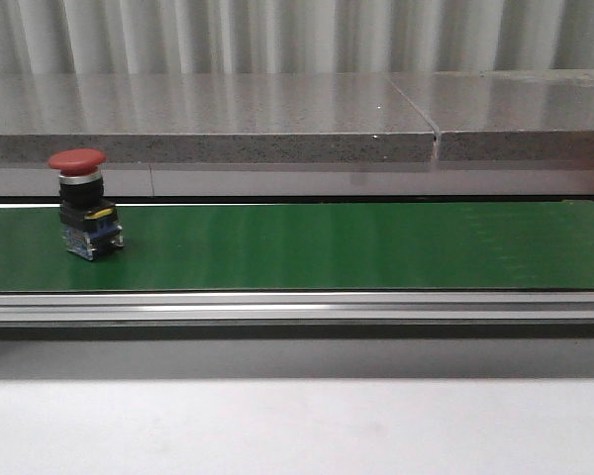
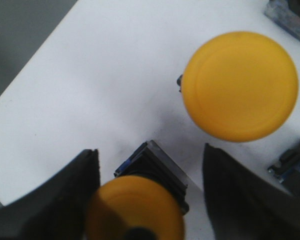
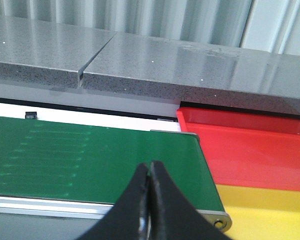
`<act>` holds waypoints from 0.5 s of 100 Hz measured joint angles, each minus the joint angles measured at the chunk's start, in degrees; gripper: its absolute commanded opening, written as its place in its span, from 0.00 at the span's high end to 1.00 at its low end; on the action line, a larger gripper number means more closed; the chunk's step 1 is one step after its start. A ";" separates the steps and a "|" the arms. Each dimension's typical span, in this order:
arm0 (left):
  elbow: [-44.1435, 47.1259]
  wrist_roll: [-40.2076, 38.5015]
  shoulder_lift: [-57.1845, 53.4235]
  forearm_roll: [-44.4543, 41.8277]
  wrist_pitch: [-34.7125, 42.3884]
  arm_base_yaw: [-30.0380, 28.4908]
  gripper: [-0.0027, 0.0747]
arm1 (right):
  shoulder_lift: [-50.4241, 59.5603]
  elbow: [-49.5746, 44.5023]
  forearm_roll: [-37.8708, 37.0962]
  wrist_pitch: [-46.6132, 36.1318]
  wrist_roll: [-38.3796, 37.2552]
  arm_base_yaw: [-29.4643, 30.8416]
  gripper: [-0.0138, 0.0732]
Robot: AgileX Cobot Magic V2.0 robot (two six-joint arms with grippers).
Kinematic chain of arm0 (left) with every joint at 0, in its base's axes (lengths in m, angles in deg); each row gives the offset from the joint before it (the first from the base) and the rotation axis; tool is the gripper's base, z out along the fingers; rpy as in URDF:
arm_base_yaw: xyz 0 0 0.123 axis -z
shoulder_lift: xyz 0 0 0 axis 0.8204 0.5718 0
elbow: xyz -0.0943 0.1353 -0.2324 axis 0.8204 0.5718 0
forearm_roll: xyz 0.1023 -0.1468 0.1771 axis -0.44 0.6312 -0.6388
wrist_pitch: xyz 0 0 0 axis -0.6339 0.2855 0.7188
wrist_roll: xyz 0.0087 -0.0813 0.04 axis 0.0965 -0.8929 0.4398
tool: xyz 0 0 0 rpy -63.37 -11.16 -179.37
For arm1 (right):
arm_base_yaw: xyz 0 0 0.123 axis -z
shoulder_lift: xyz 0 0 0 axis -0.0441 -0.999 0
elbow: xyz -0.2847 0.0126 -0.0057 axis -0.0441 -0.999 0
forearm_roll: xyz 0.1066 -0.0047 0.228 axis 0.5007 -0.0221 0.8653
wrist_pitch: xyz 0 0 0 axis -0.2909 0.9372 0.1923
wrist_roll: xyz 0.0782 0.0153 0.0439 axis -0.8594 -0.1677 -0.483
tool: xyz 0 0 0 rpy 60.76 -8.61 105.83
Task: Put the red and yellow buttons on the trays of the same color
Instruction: 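Grasp a yellow push-button with the left gripper and lift it over the belt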
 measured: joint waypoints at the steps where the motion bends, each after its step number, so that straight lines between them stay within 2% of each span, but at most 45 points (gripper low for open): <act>1: 0.00 -0.04 0.00 0.00 -0.10 0.00 0.72 | 0.00 0.00 0.00 0.00 0.00 0.00 0.92; 13: 0.00 -0.04 0.00 0.10 -1.39 0.00 0.99 | 0.00 0.00 0.00 0.00 0.00 0.00 0.92; 31: 0.00 -0.04 -0.67 0.21 -3.85 0.00 0.99 | 0.00 0.00 0.00 0.00 0.00 0.00 0.92; 50: 0.00 0.42 -6.26 0.33 -6.75 0.98 0.99 | 0.00 0.00 0.00 0.00 0.00 0.00 0.92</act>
